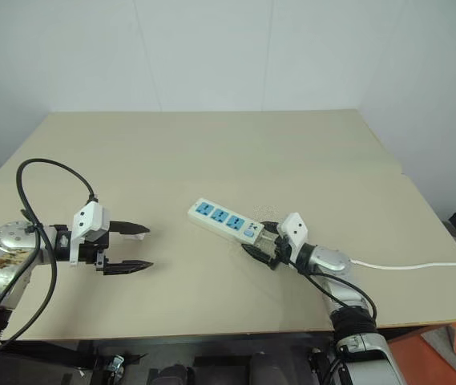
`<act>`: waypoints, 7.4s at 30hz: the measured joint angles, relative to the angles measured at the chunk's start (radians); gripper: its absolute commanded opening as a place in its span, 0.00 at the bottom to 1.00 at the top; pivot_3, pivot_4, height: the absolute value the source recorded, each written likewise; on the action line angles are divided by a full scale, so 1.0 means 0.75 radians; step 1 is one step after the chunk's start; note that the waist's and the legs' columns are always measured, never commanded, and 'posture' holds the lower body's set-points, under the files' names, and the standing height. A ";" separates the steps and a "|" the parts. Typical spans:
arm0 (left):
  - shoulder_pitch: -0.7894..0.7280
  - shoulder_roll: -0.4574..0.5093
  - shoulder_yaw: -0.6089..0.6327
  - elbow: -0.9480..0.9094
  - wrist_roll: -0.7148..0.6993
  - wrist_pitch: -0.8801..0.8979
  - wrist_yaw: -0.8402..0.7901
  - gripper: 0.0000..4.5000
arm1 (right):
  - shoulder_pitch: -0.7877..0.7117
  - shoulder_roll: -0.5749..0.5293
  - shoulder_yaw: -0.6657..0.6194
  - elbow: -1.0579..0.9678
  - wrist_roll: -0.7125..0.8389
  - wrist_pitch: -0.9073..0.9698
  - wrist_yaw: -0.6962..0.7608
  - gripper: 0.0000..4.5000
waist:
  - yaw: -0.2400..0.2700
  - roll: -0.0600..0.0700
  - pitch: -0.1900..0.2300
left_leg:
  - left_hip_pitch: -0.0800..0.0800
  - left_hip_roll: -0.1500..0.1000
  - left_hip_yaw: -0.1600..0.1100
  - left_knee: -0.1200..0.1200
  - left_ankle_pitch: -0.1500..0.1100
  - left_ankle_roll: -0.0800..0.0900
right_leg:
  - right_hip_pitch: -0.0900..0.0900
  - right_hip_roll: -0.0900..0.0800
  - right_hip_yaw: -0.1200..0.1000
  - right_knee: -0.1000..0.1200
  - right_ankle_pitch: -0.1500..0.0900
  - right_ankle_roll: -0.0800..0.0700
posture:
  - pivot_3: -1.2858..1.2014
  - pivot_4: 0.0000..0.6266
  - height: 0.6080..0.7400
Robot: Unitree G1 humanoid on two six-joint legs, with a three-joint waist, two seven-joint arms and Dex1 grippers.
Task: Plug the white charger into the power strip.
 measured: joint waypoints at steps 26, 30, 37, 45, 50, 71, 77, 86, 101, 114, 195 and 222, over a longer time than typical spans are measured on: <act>0.006 0.000 0.000 -0.001 0.000 0.000 0.013 1.00 | 0.018 0.013 0.001 -0.008 0.016 -0.016 0.015 0.76 | 0.002 0.000 0.000 | 0.000 0.000 0.000 0.000 0.000 0.000 | 0.000 0.000 0.000 0.000 0.000 0.000 | 0.52 0.24 1.00; 0.006 0.000 0.000 -0.001 0.001 0.000 0.015 1.00 | 0.017 0.014 0.000 -0.008 0.020 -0.013 0.020 0.76 | 0.002 0.000 0.000 | 0.000 0.000 0.000 0.000 0.000 0.000 | 0.000 0.000 0.000 0.000 0.000 0.000 | 0.52 0.24 1.00; 0.006 0.000 0.000 -0.001 0.001 0.000 0.016 1.00 | 0.018 0.013 0.000 -0.009 0.016 -0.012 0.015 0.76 | 0.002 0.000 0.000 | 0.000 0.000 0.000 0.000 0.000 0.000 | 0.000 0.000 0.000 0.000 0.000 0.000 | 0.52 0.24 1.00; -0.001 0.023 0.012 -0.008 -0.003 -0.003 0.018 1.00 | 0.197 -0.097 0.000 -0.228 0.123 0.041 0.216 0.76 | 0.012 0.000 0.000 | -0.003 -0.001 0.000 0.000 0.000 0.000 | -0.001 -0.002 -0.001 -0.001 0.000 0.000 | 0.52 0.24 1.00; -0.212 0.085 -0.005 0.087 0.037 -0.078 -0.070 1.00 | 0.280 -0.215 0.017 -0.392 0.192 0.093 0.407 0.76 | 0.014 0.000 0.001 | 0.000 -0.001 0.000 0.001 0.000 0.000 | 0.001 0.000 -0.001 -0.001 -0.005 0.009 | 0.52 0.24 1.00; -1.285 -0.173 -0.754 1.347 0.808 -0.785 -0.430 1.00 | -0.043 -0.012 0.206 -0.012 0.056 -0.044 0.528 0.76 | -0.005 0.000 0.001 | -0.004 -0.001 -0.001 0.002 0.000 0.000 | -0.002 0.001 0.000 0.001 -0.003 0.005 | 0.52 0.24 1.00; -1.315 -0.232 -0.788 1.477 0.908 -0.788 -0.430 1.00 | -0.041 -0.002 0.207 -0.011 0.034 -0.056 0.518 0.76 | -0.015 0.000 0.001 | -0.004 -0.001 -0.002 0.002 0.000 0.000 | -0.002 0.001 0.000 0.001 -0.003 0.006 | 0.52 0.24 1.00; -1.303 -0.270 -0.797 1.534 0.991 -0.792 -0.416 1.00 | -0.009 -0.003 0.211 -0.053 0.023 -0.067 0.480 0.76 | -0.017 0.000 0.001 | -0.003 -0.001 -0.002 0.002 0.000 0.000 | -0.001 0.001 0.000 0.002 -0.003 0.006 | 0.52 0.24 1.00; -1.253 -0.320 -0.788 1.536 1.082 -0.811 -0.380 1.00 | 0.003 -0.008 0.224 -0.081 0.016 -0.052 0.449 0.76 | -0.019 0.000 0.001 | -0.003 -0.001 -0.002 0.002 0.000 0.000 | -0.001 0.001 0.000 0.002 -0.003 0.005 | 0.52 0.24 1.00; -1.222 -0.359 -0.794 1.536 1.145 -0.815 -0.318 0.72 | 0.019 -0.015 0.234 -0.121 0.015 -0.023 0.421 0.76 | -0.020 -0.001 0.001 | -0.002 -0.002 -0.003 0.002 0.000 0.000 | 0.000 0.001 0.000 0.002 -0.001 0.003 | 0.52 0.24 1.00; -0.365 -0.665 -0.029 0.692 -0.203 -0.053 -0.395 0.23 | -0.116 -0.007 0.263 0.077 0.010 -0.092 0.508 0.76 | -0.032 -0.001 -0.002 | 0.003 -0.002 -0.004 0.006 0.000 0.000 | 0.004 0.000 -0.002 0.008 0.000 0.001 | 0.52 0.24 1.00; -0.399 -0.687 -0.064 0.787 -0.155 -0.152 -0.432 0.23 | -0.103 -0.008 0.270 0.062 -0.002 -0.095 0.490 0.76 | -0.031 -0.001 -0.007 | 0.005 -0.002 -0.004 0.005 0.000 0.000 | 0.007 0.000 -0.002 0.006 -0.001 0.002 | 0.52 0.24 1.00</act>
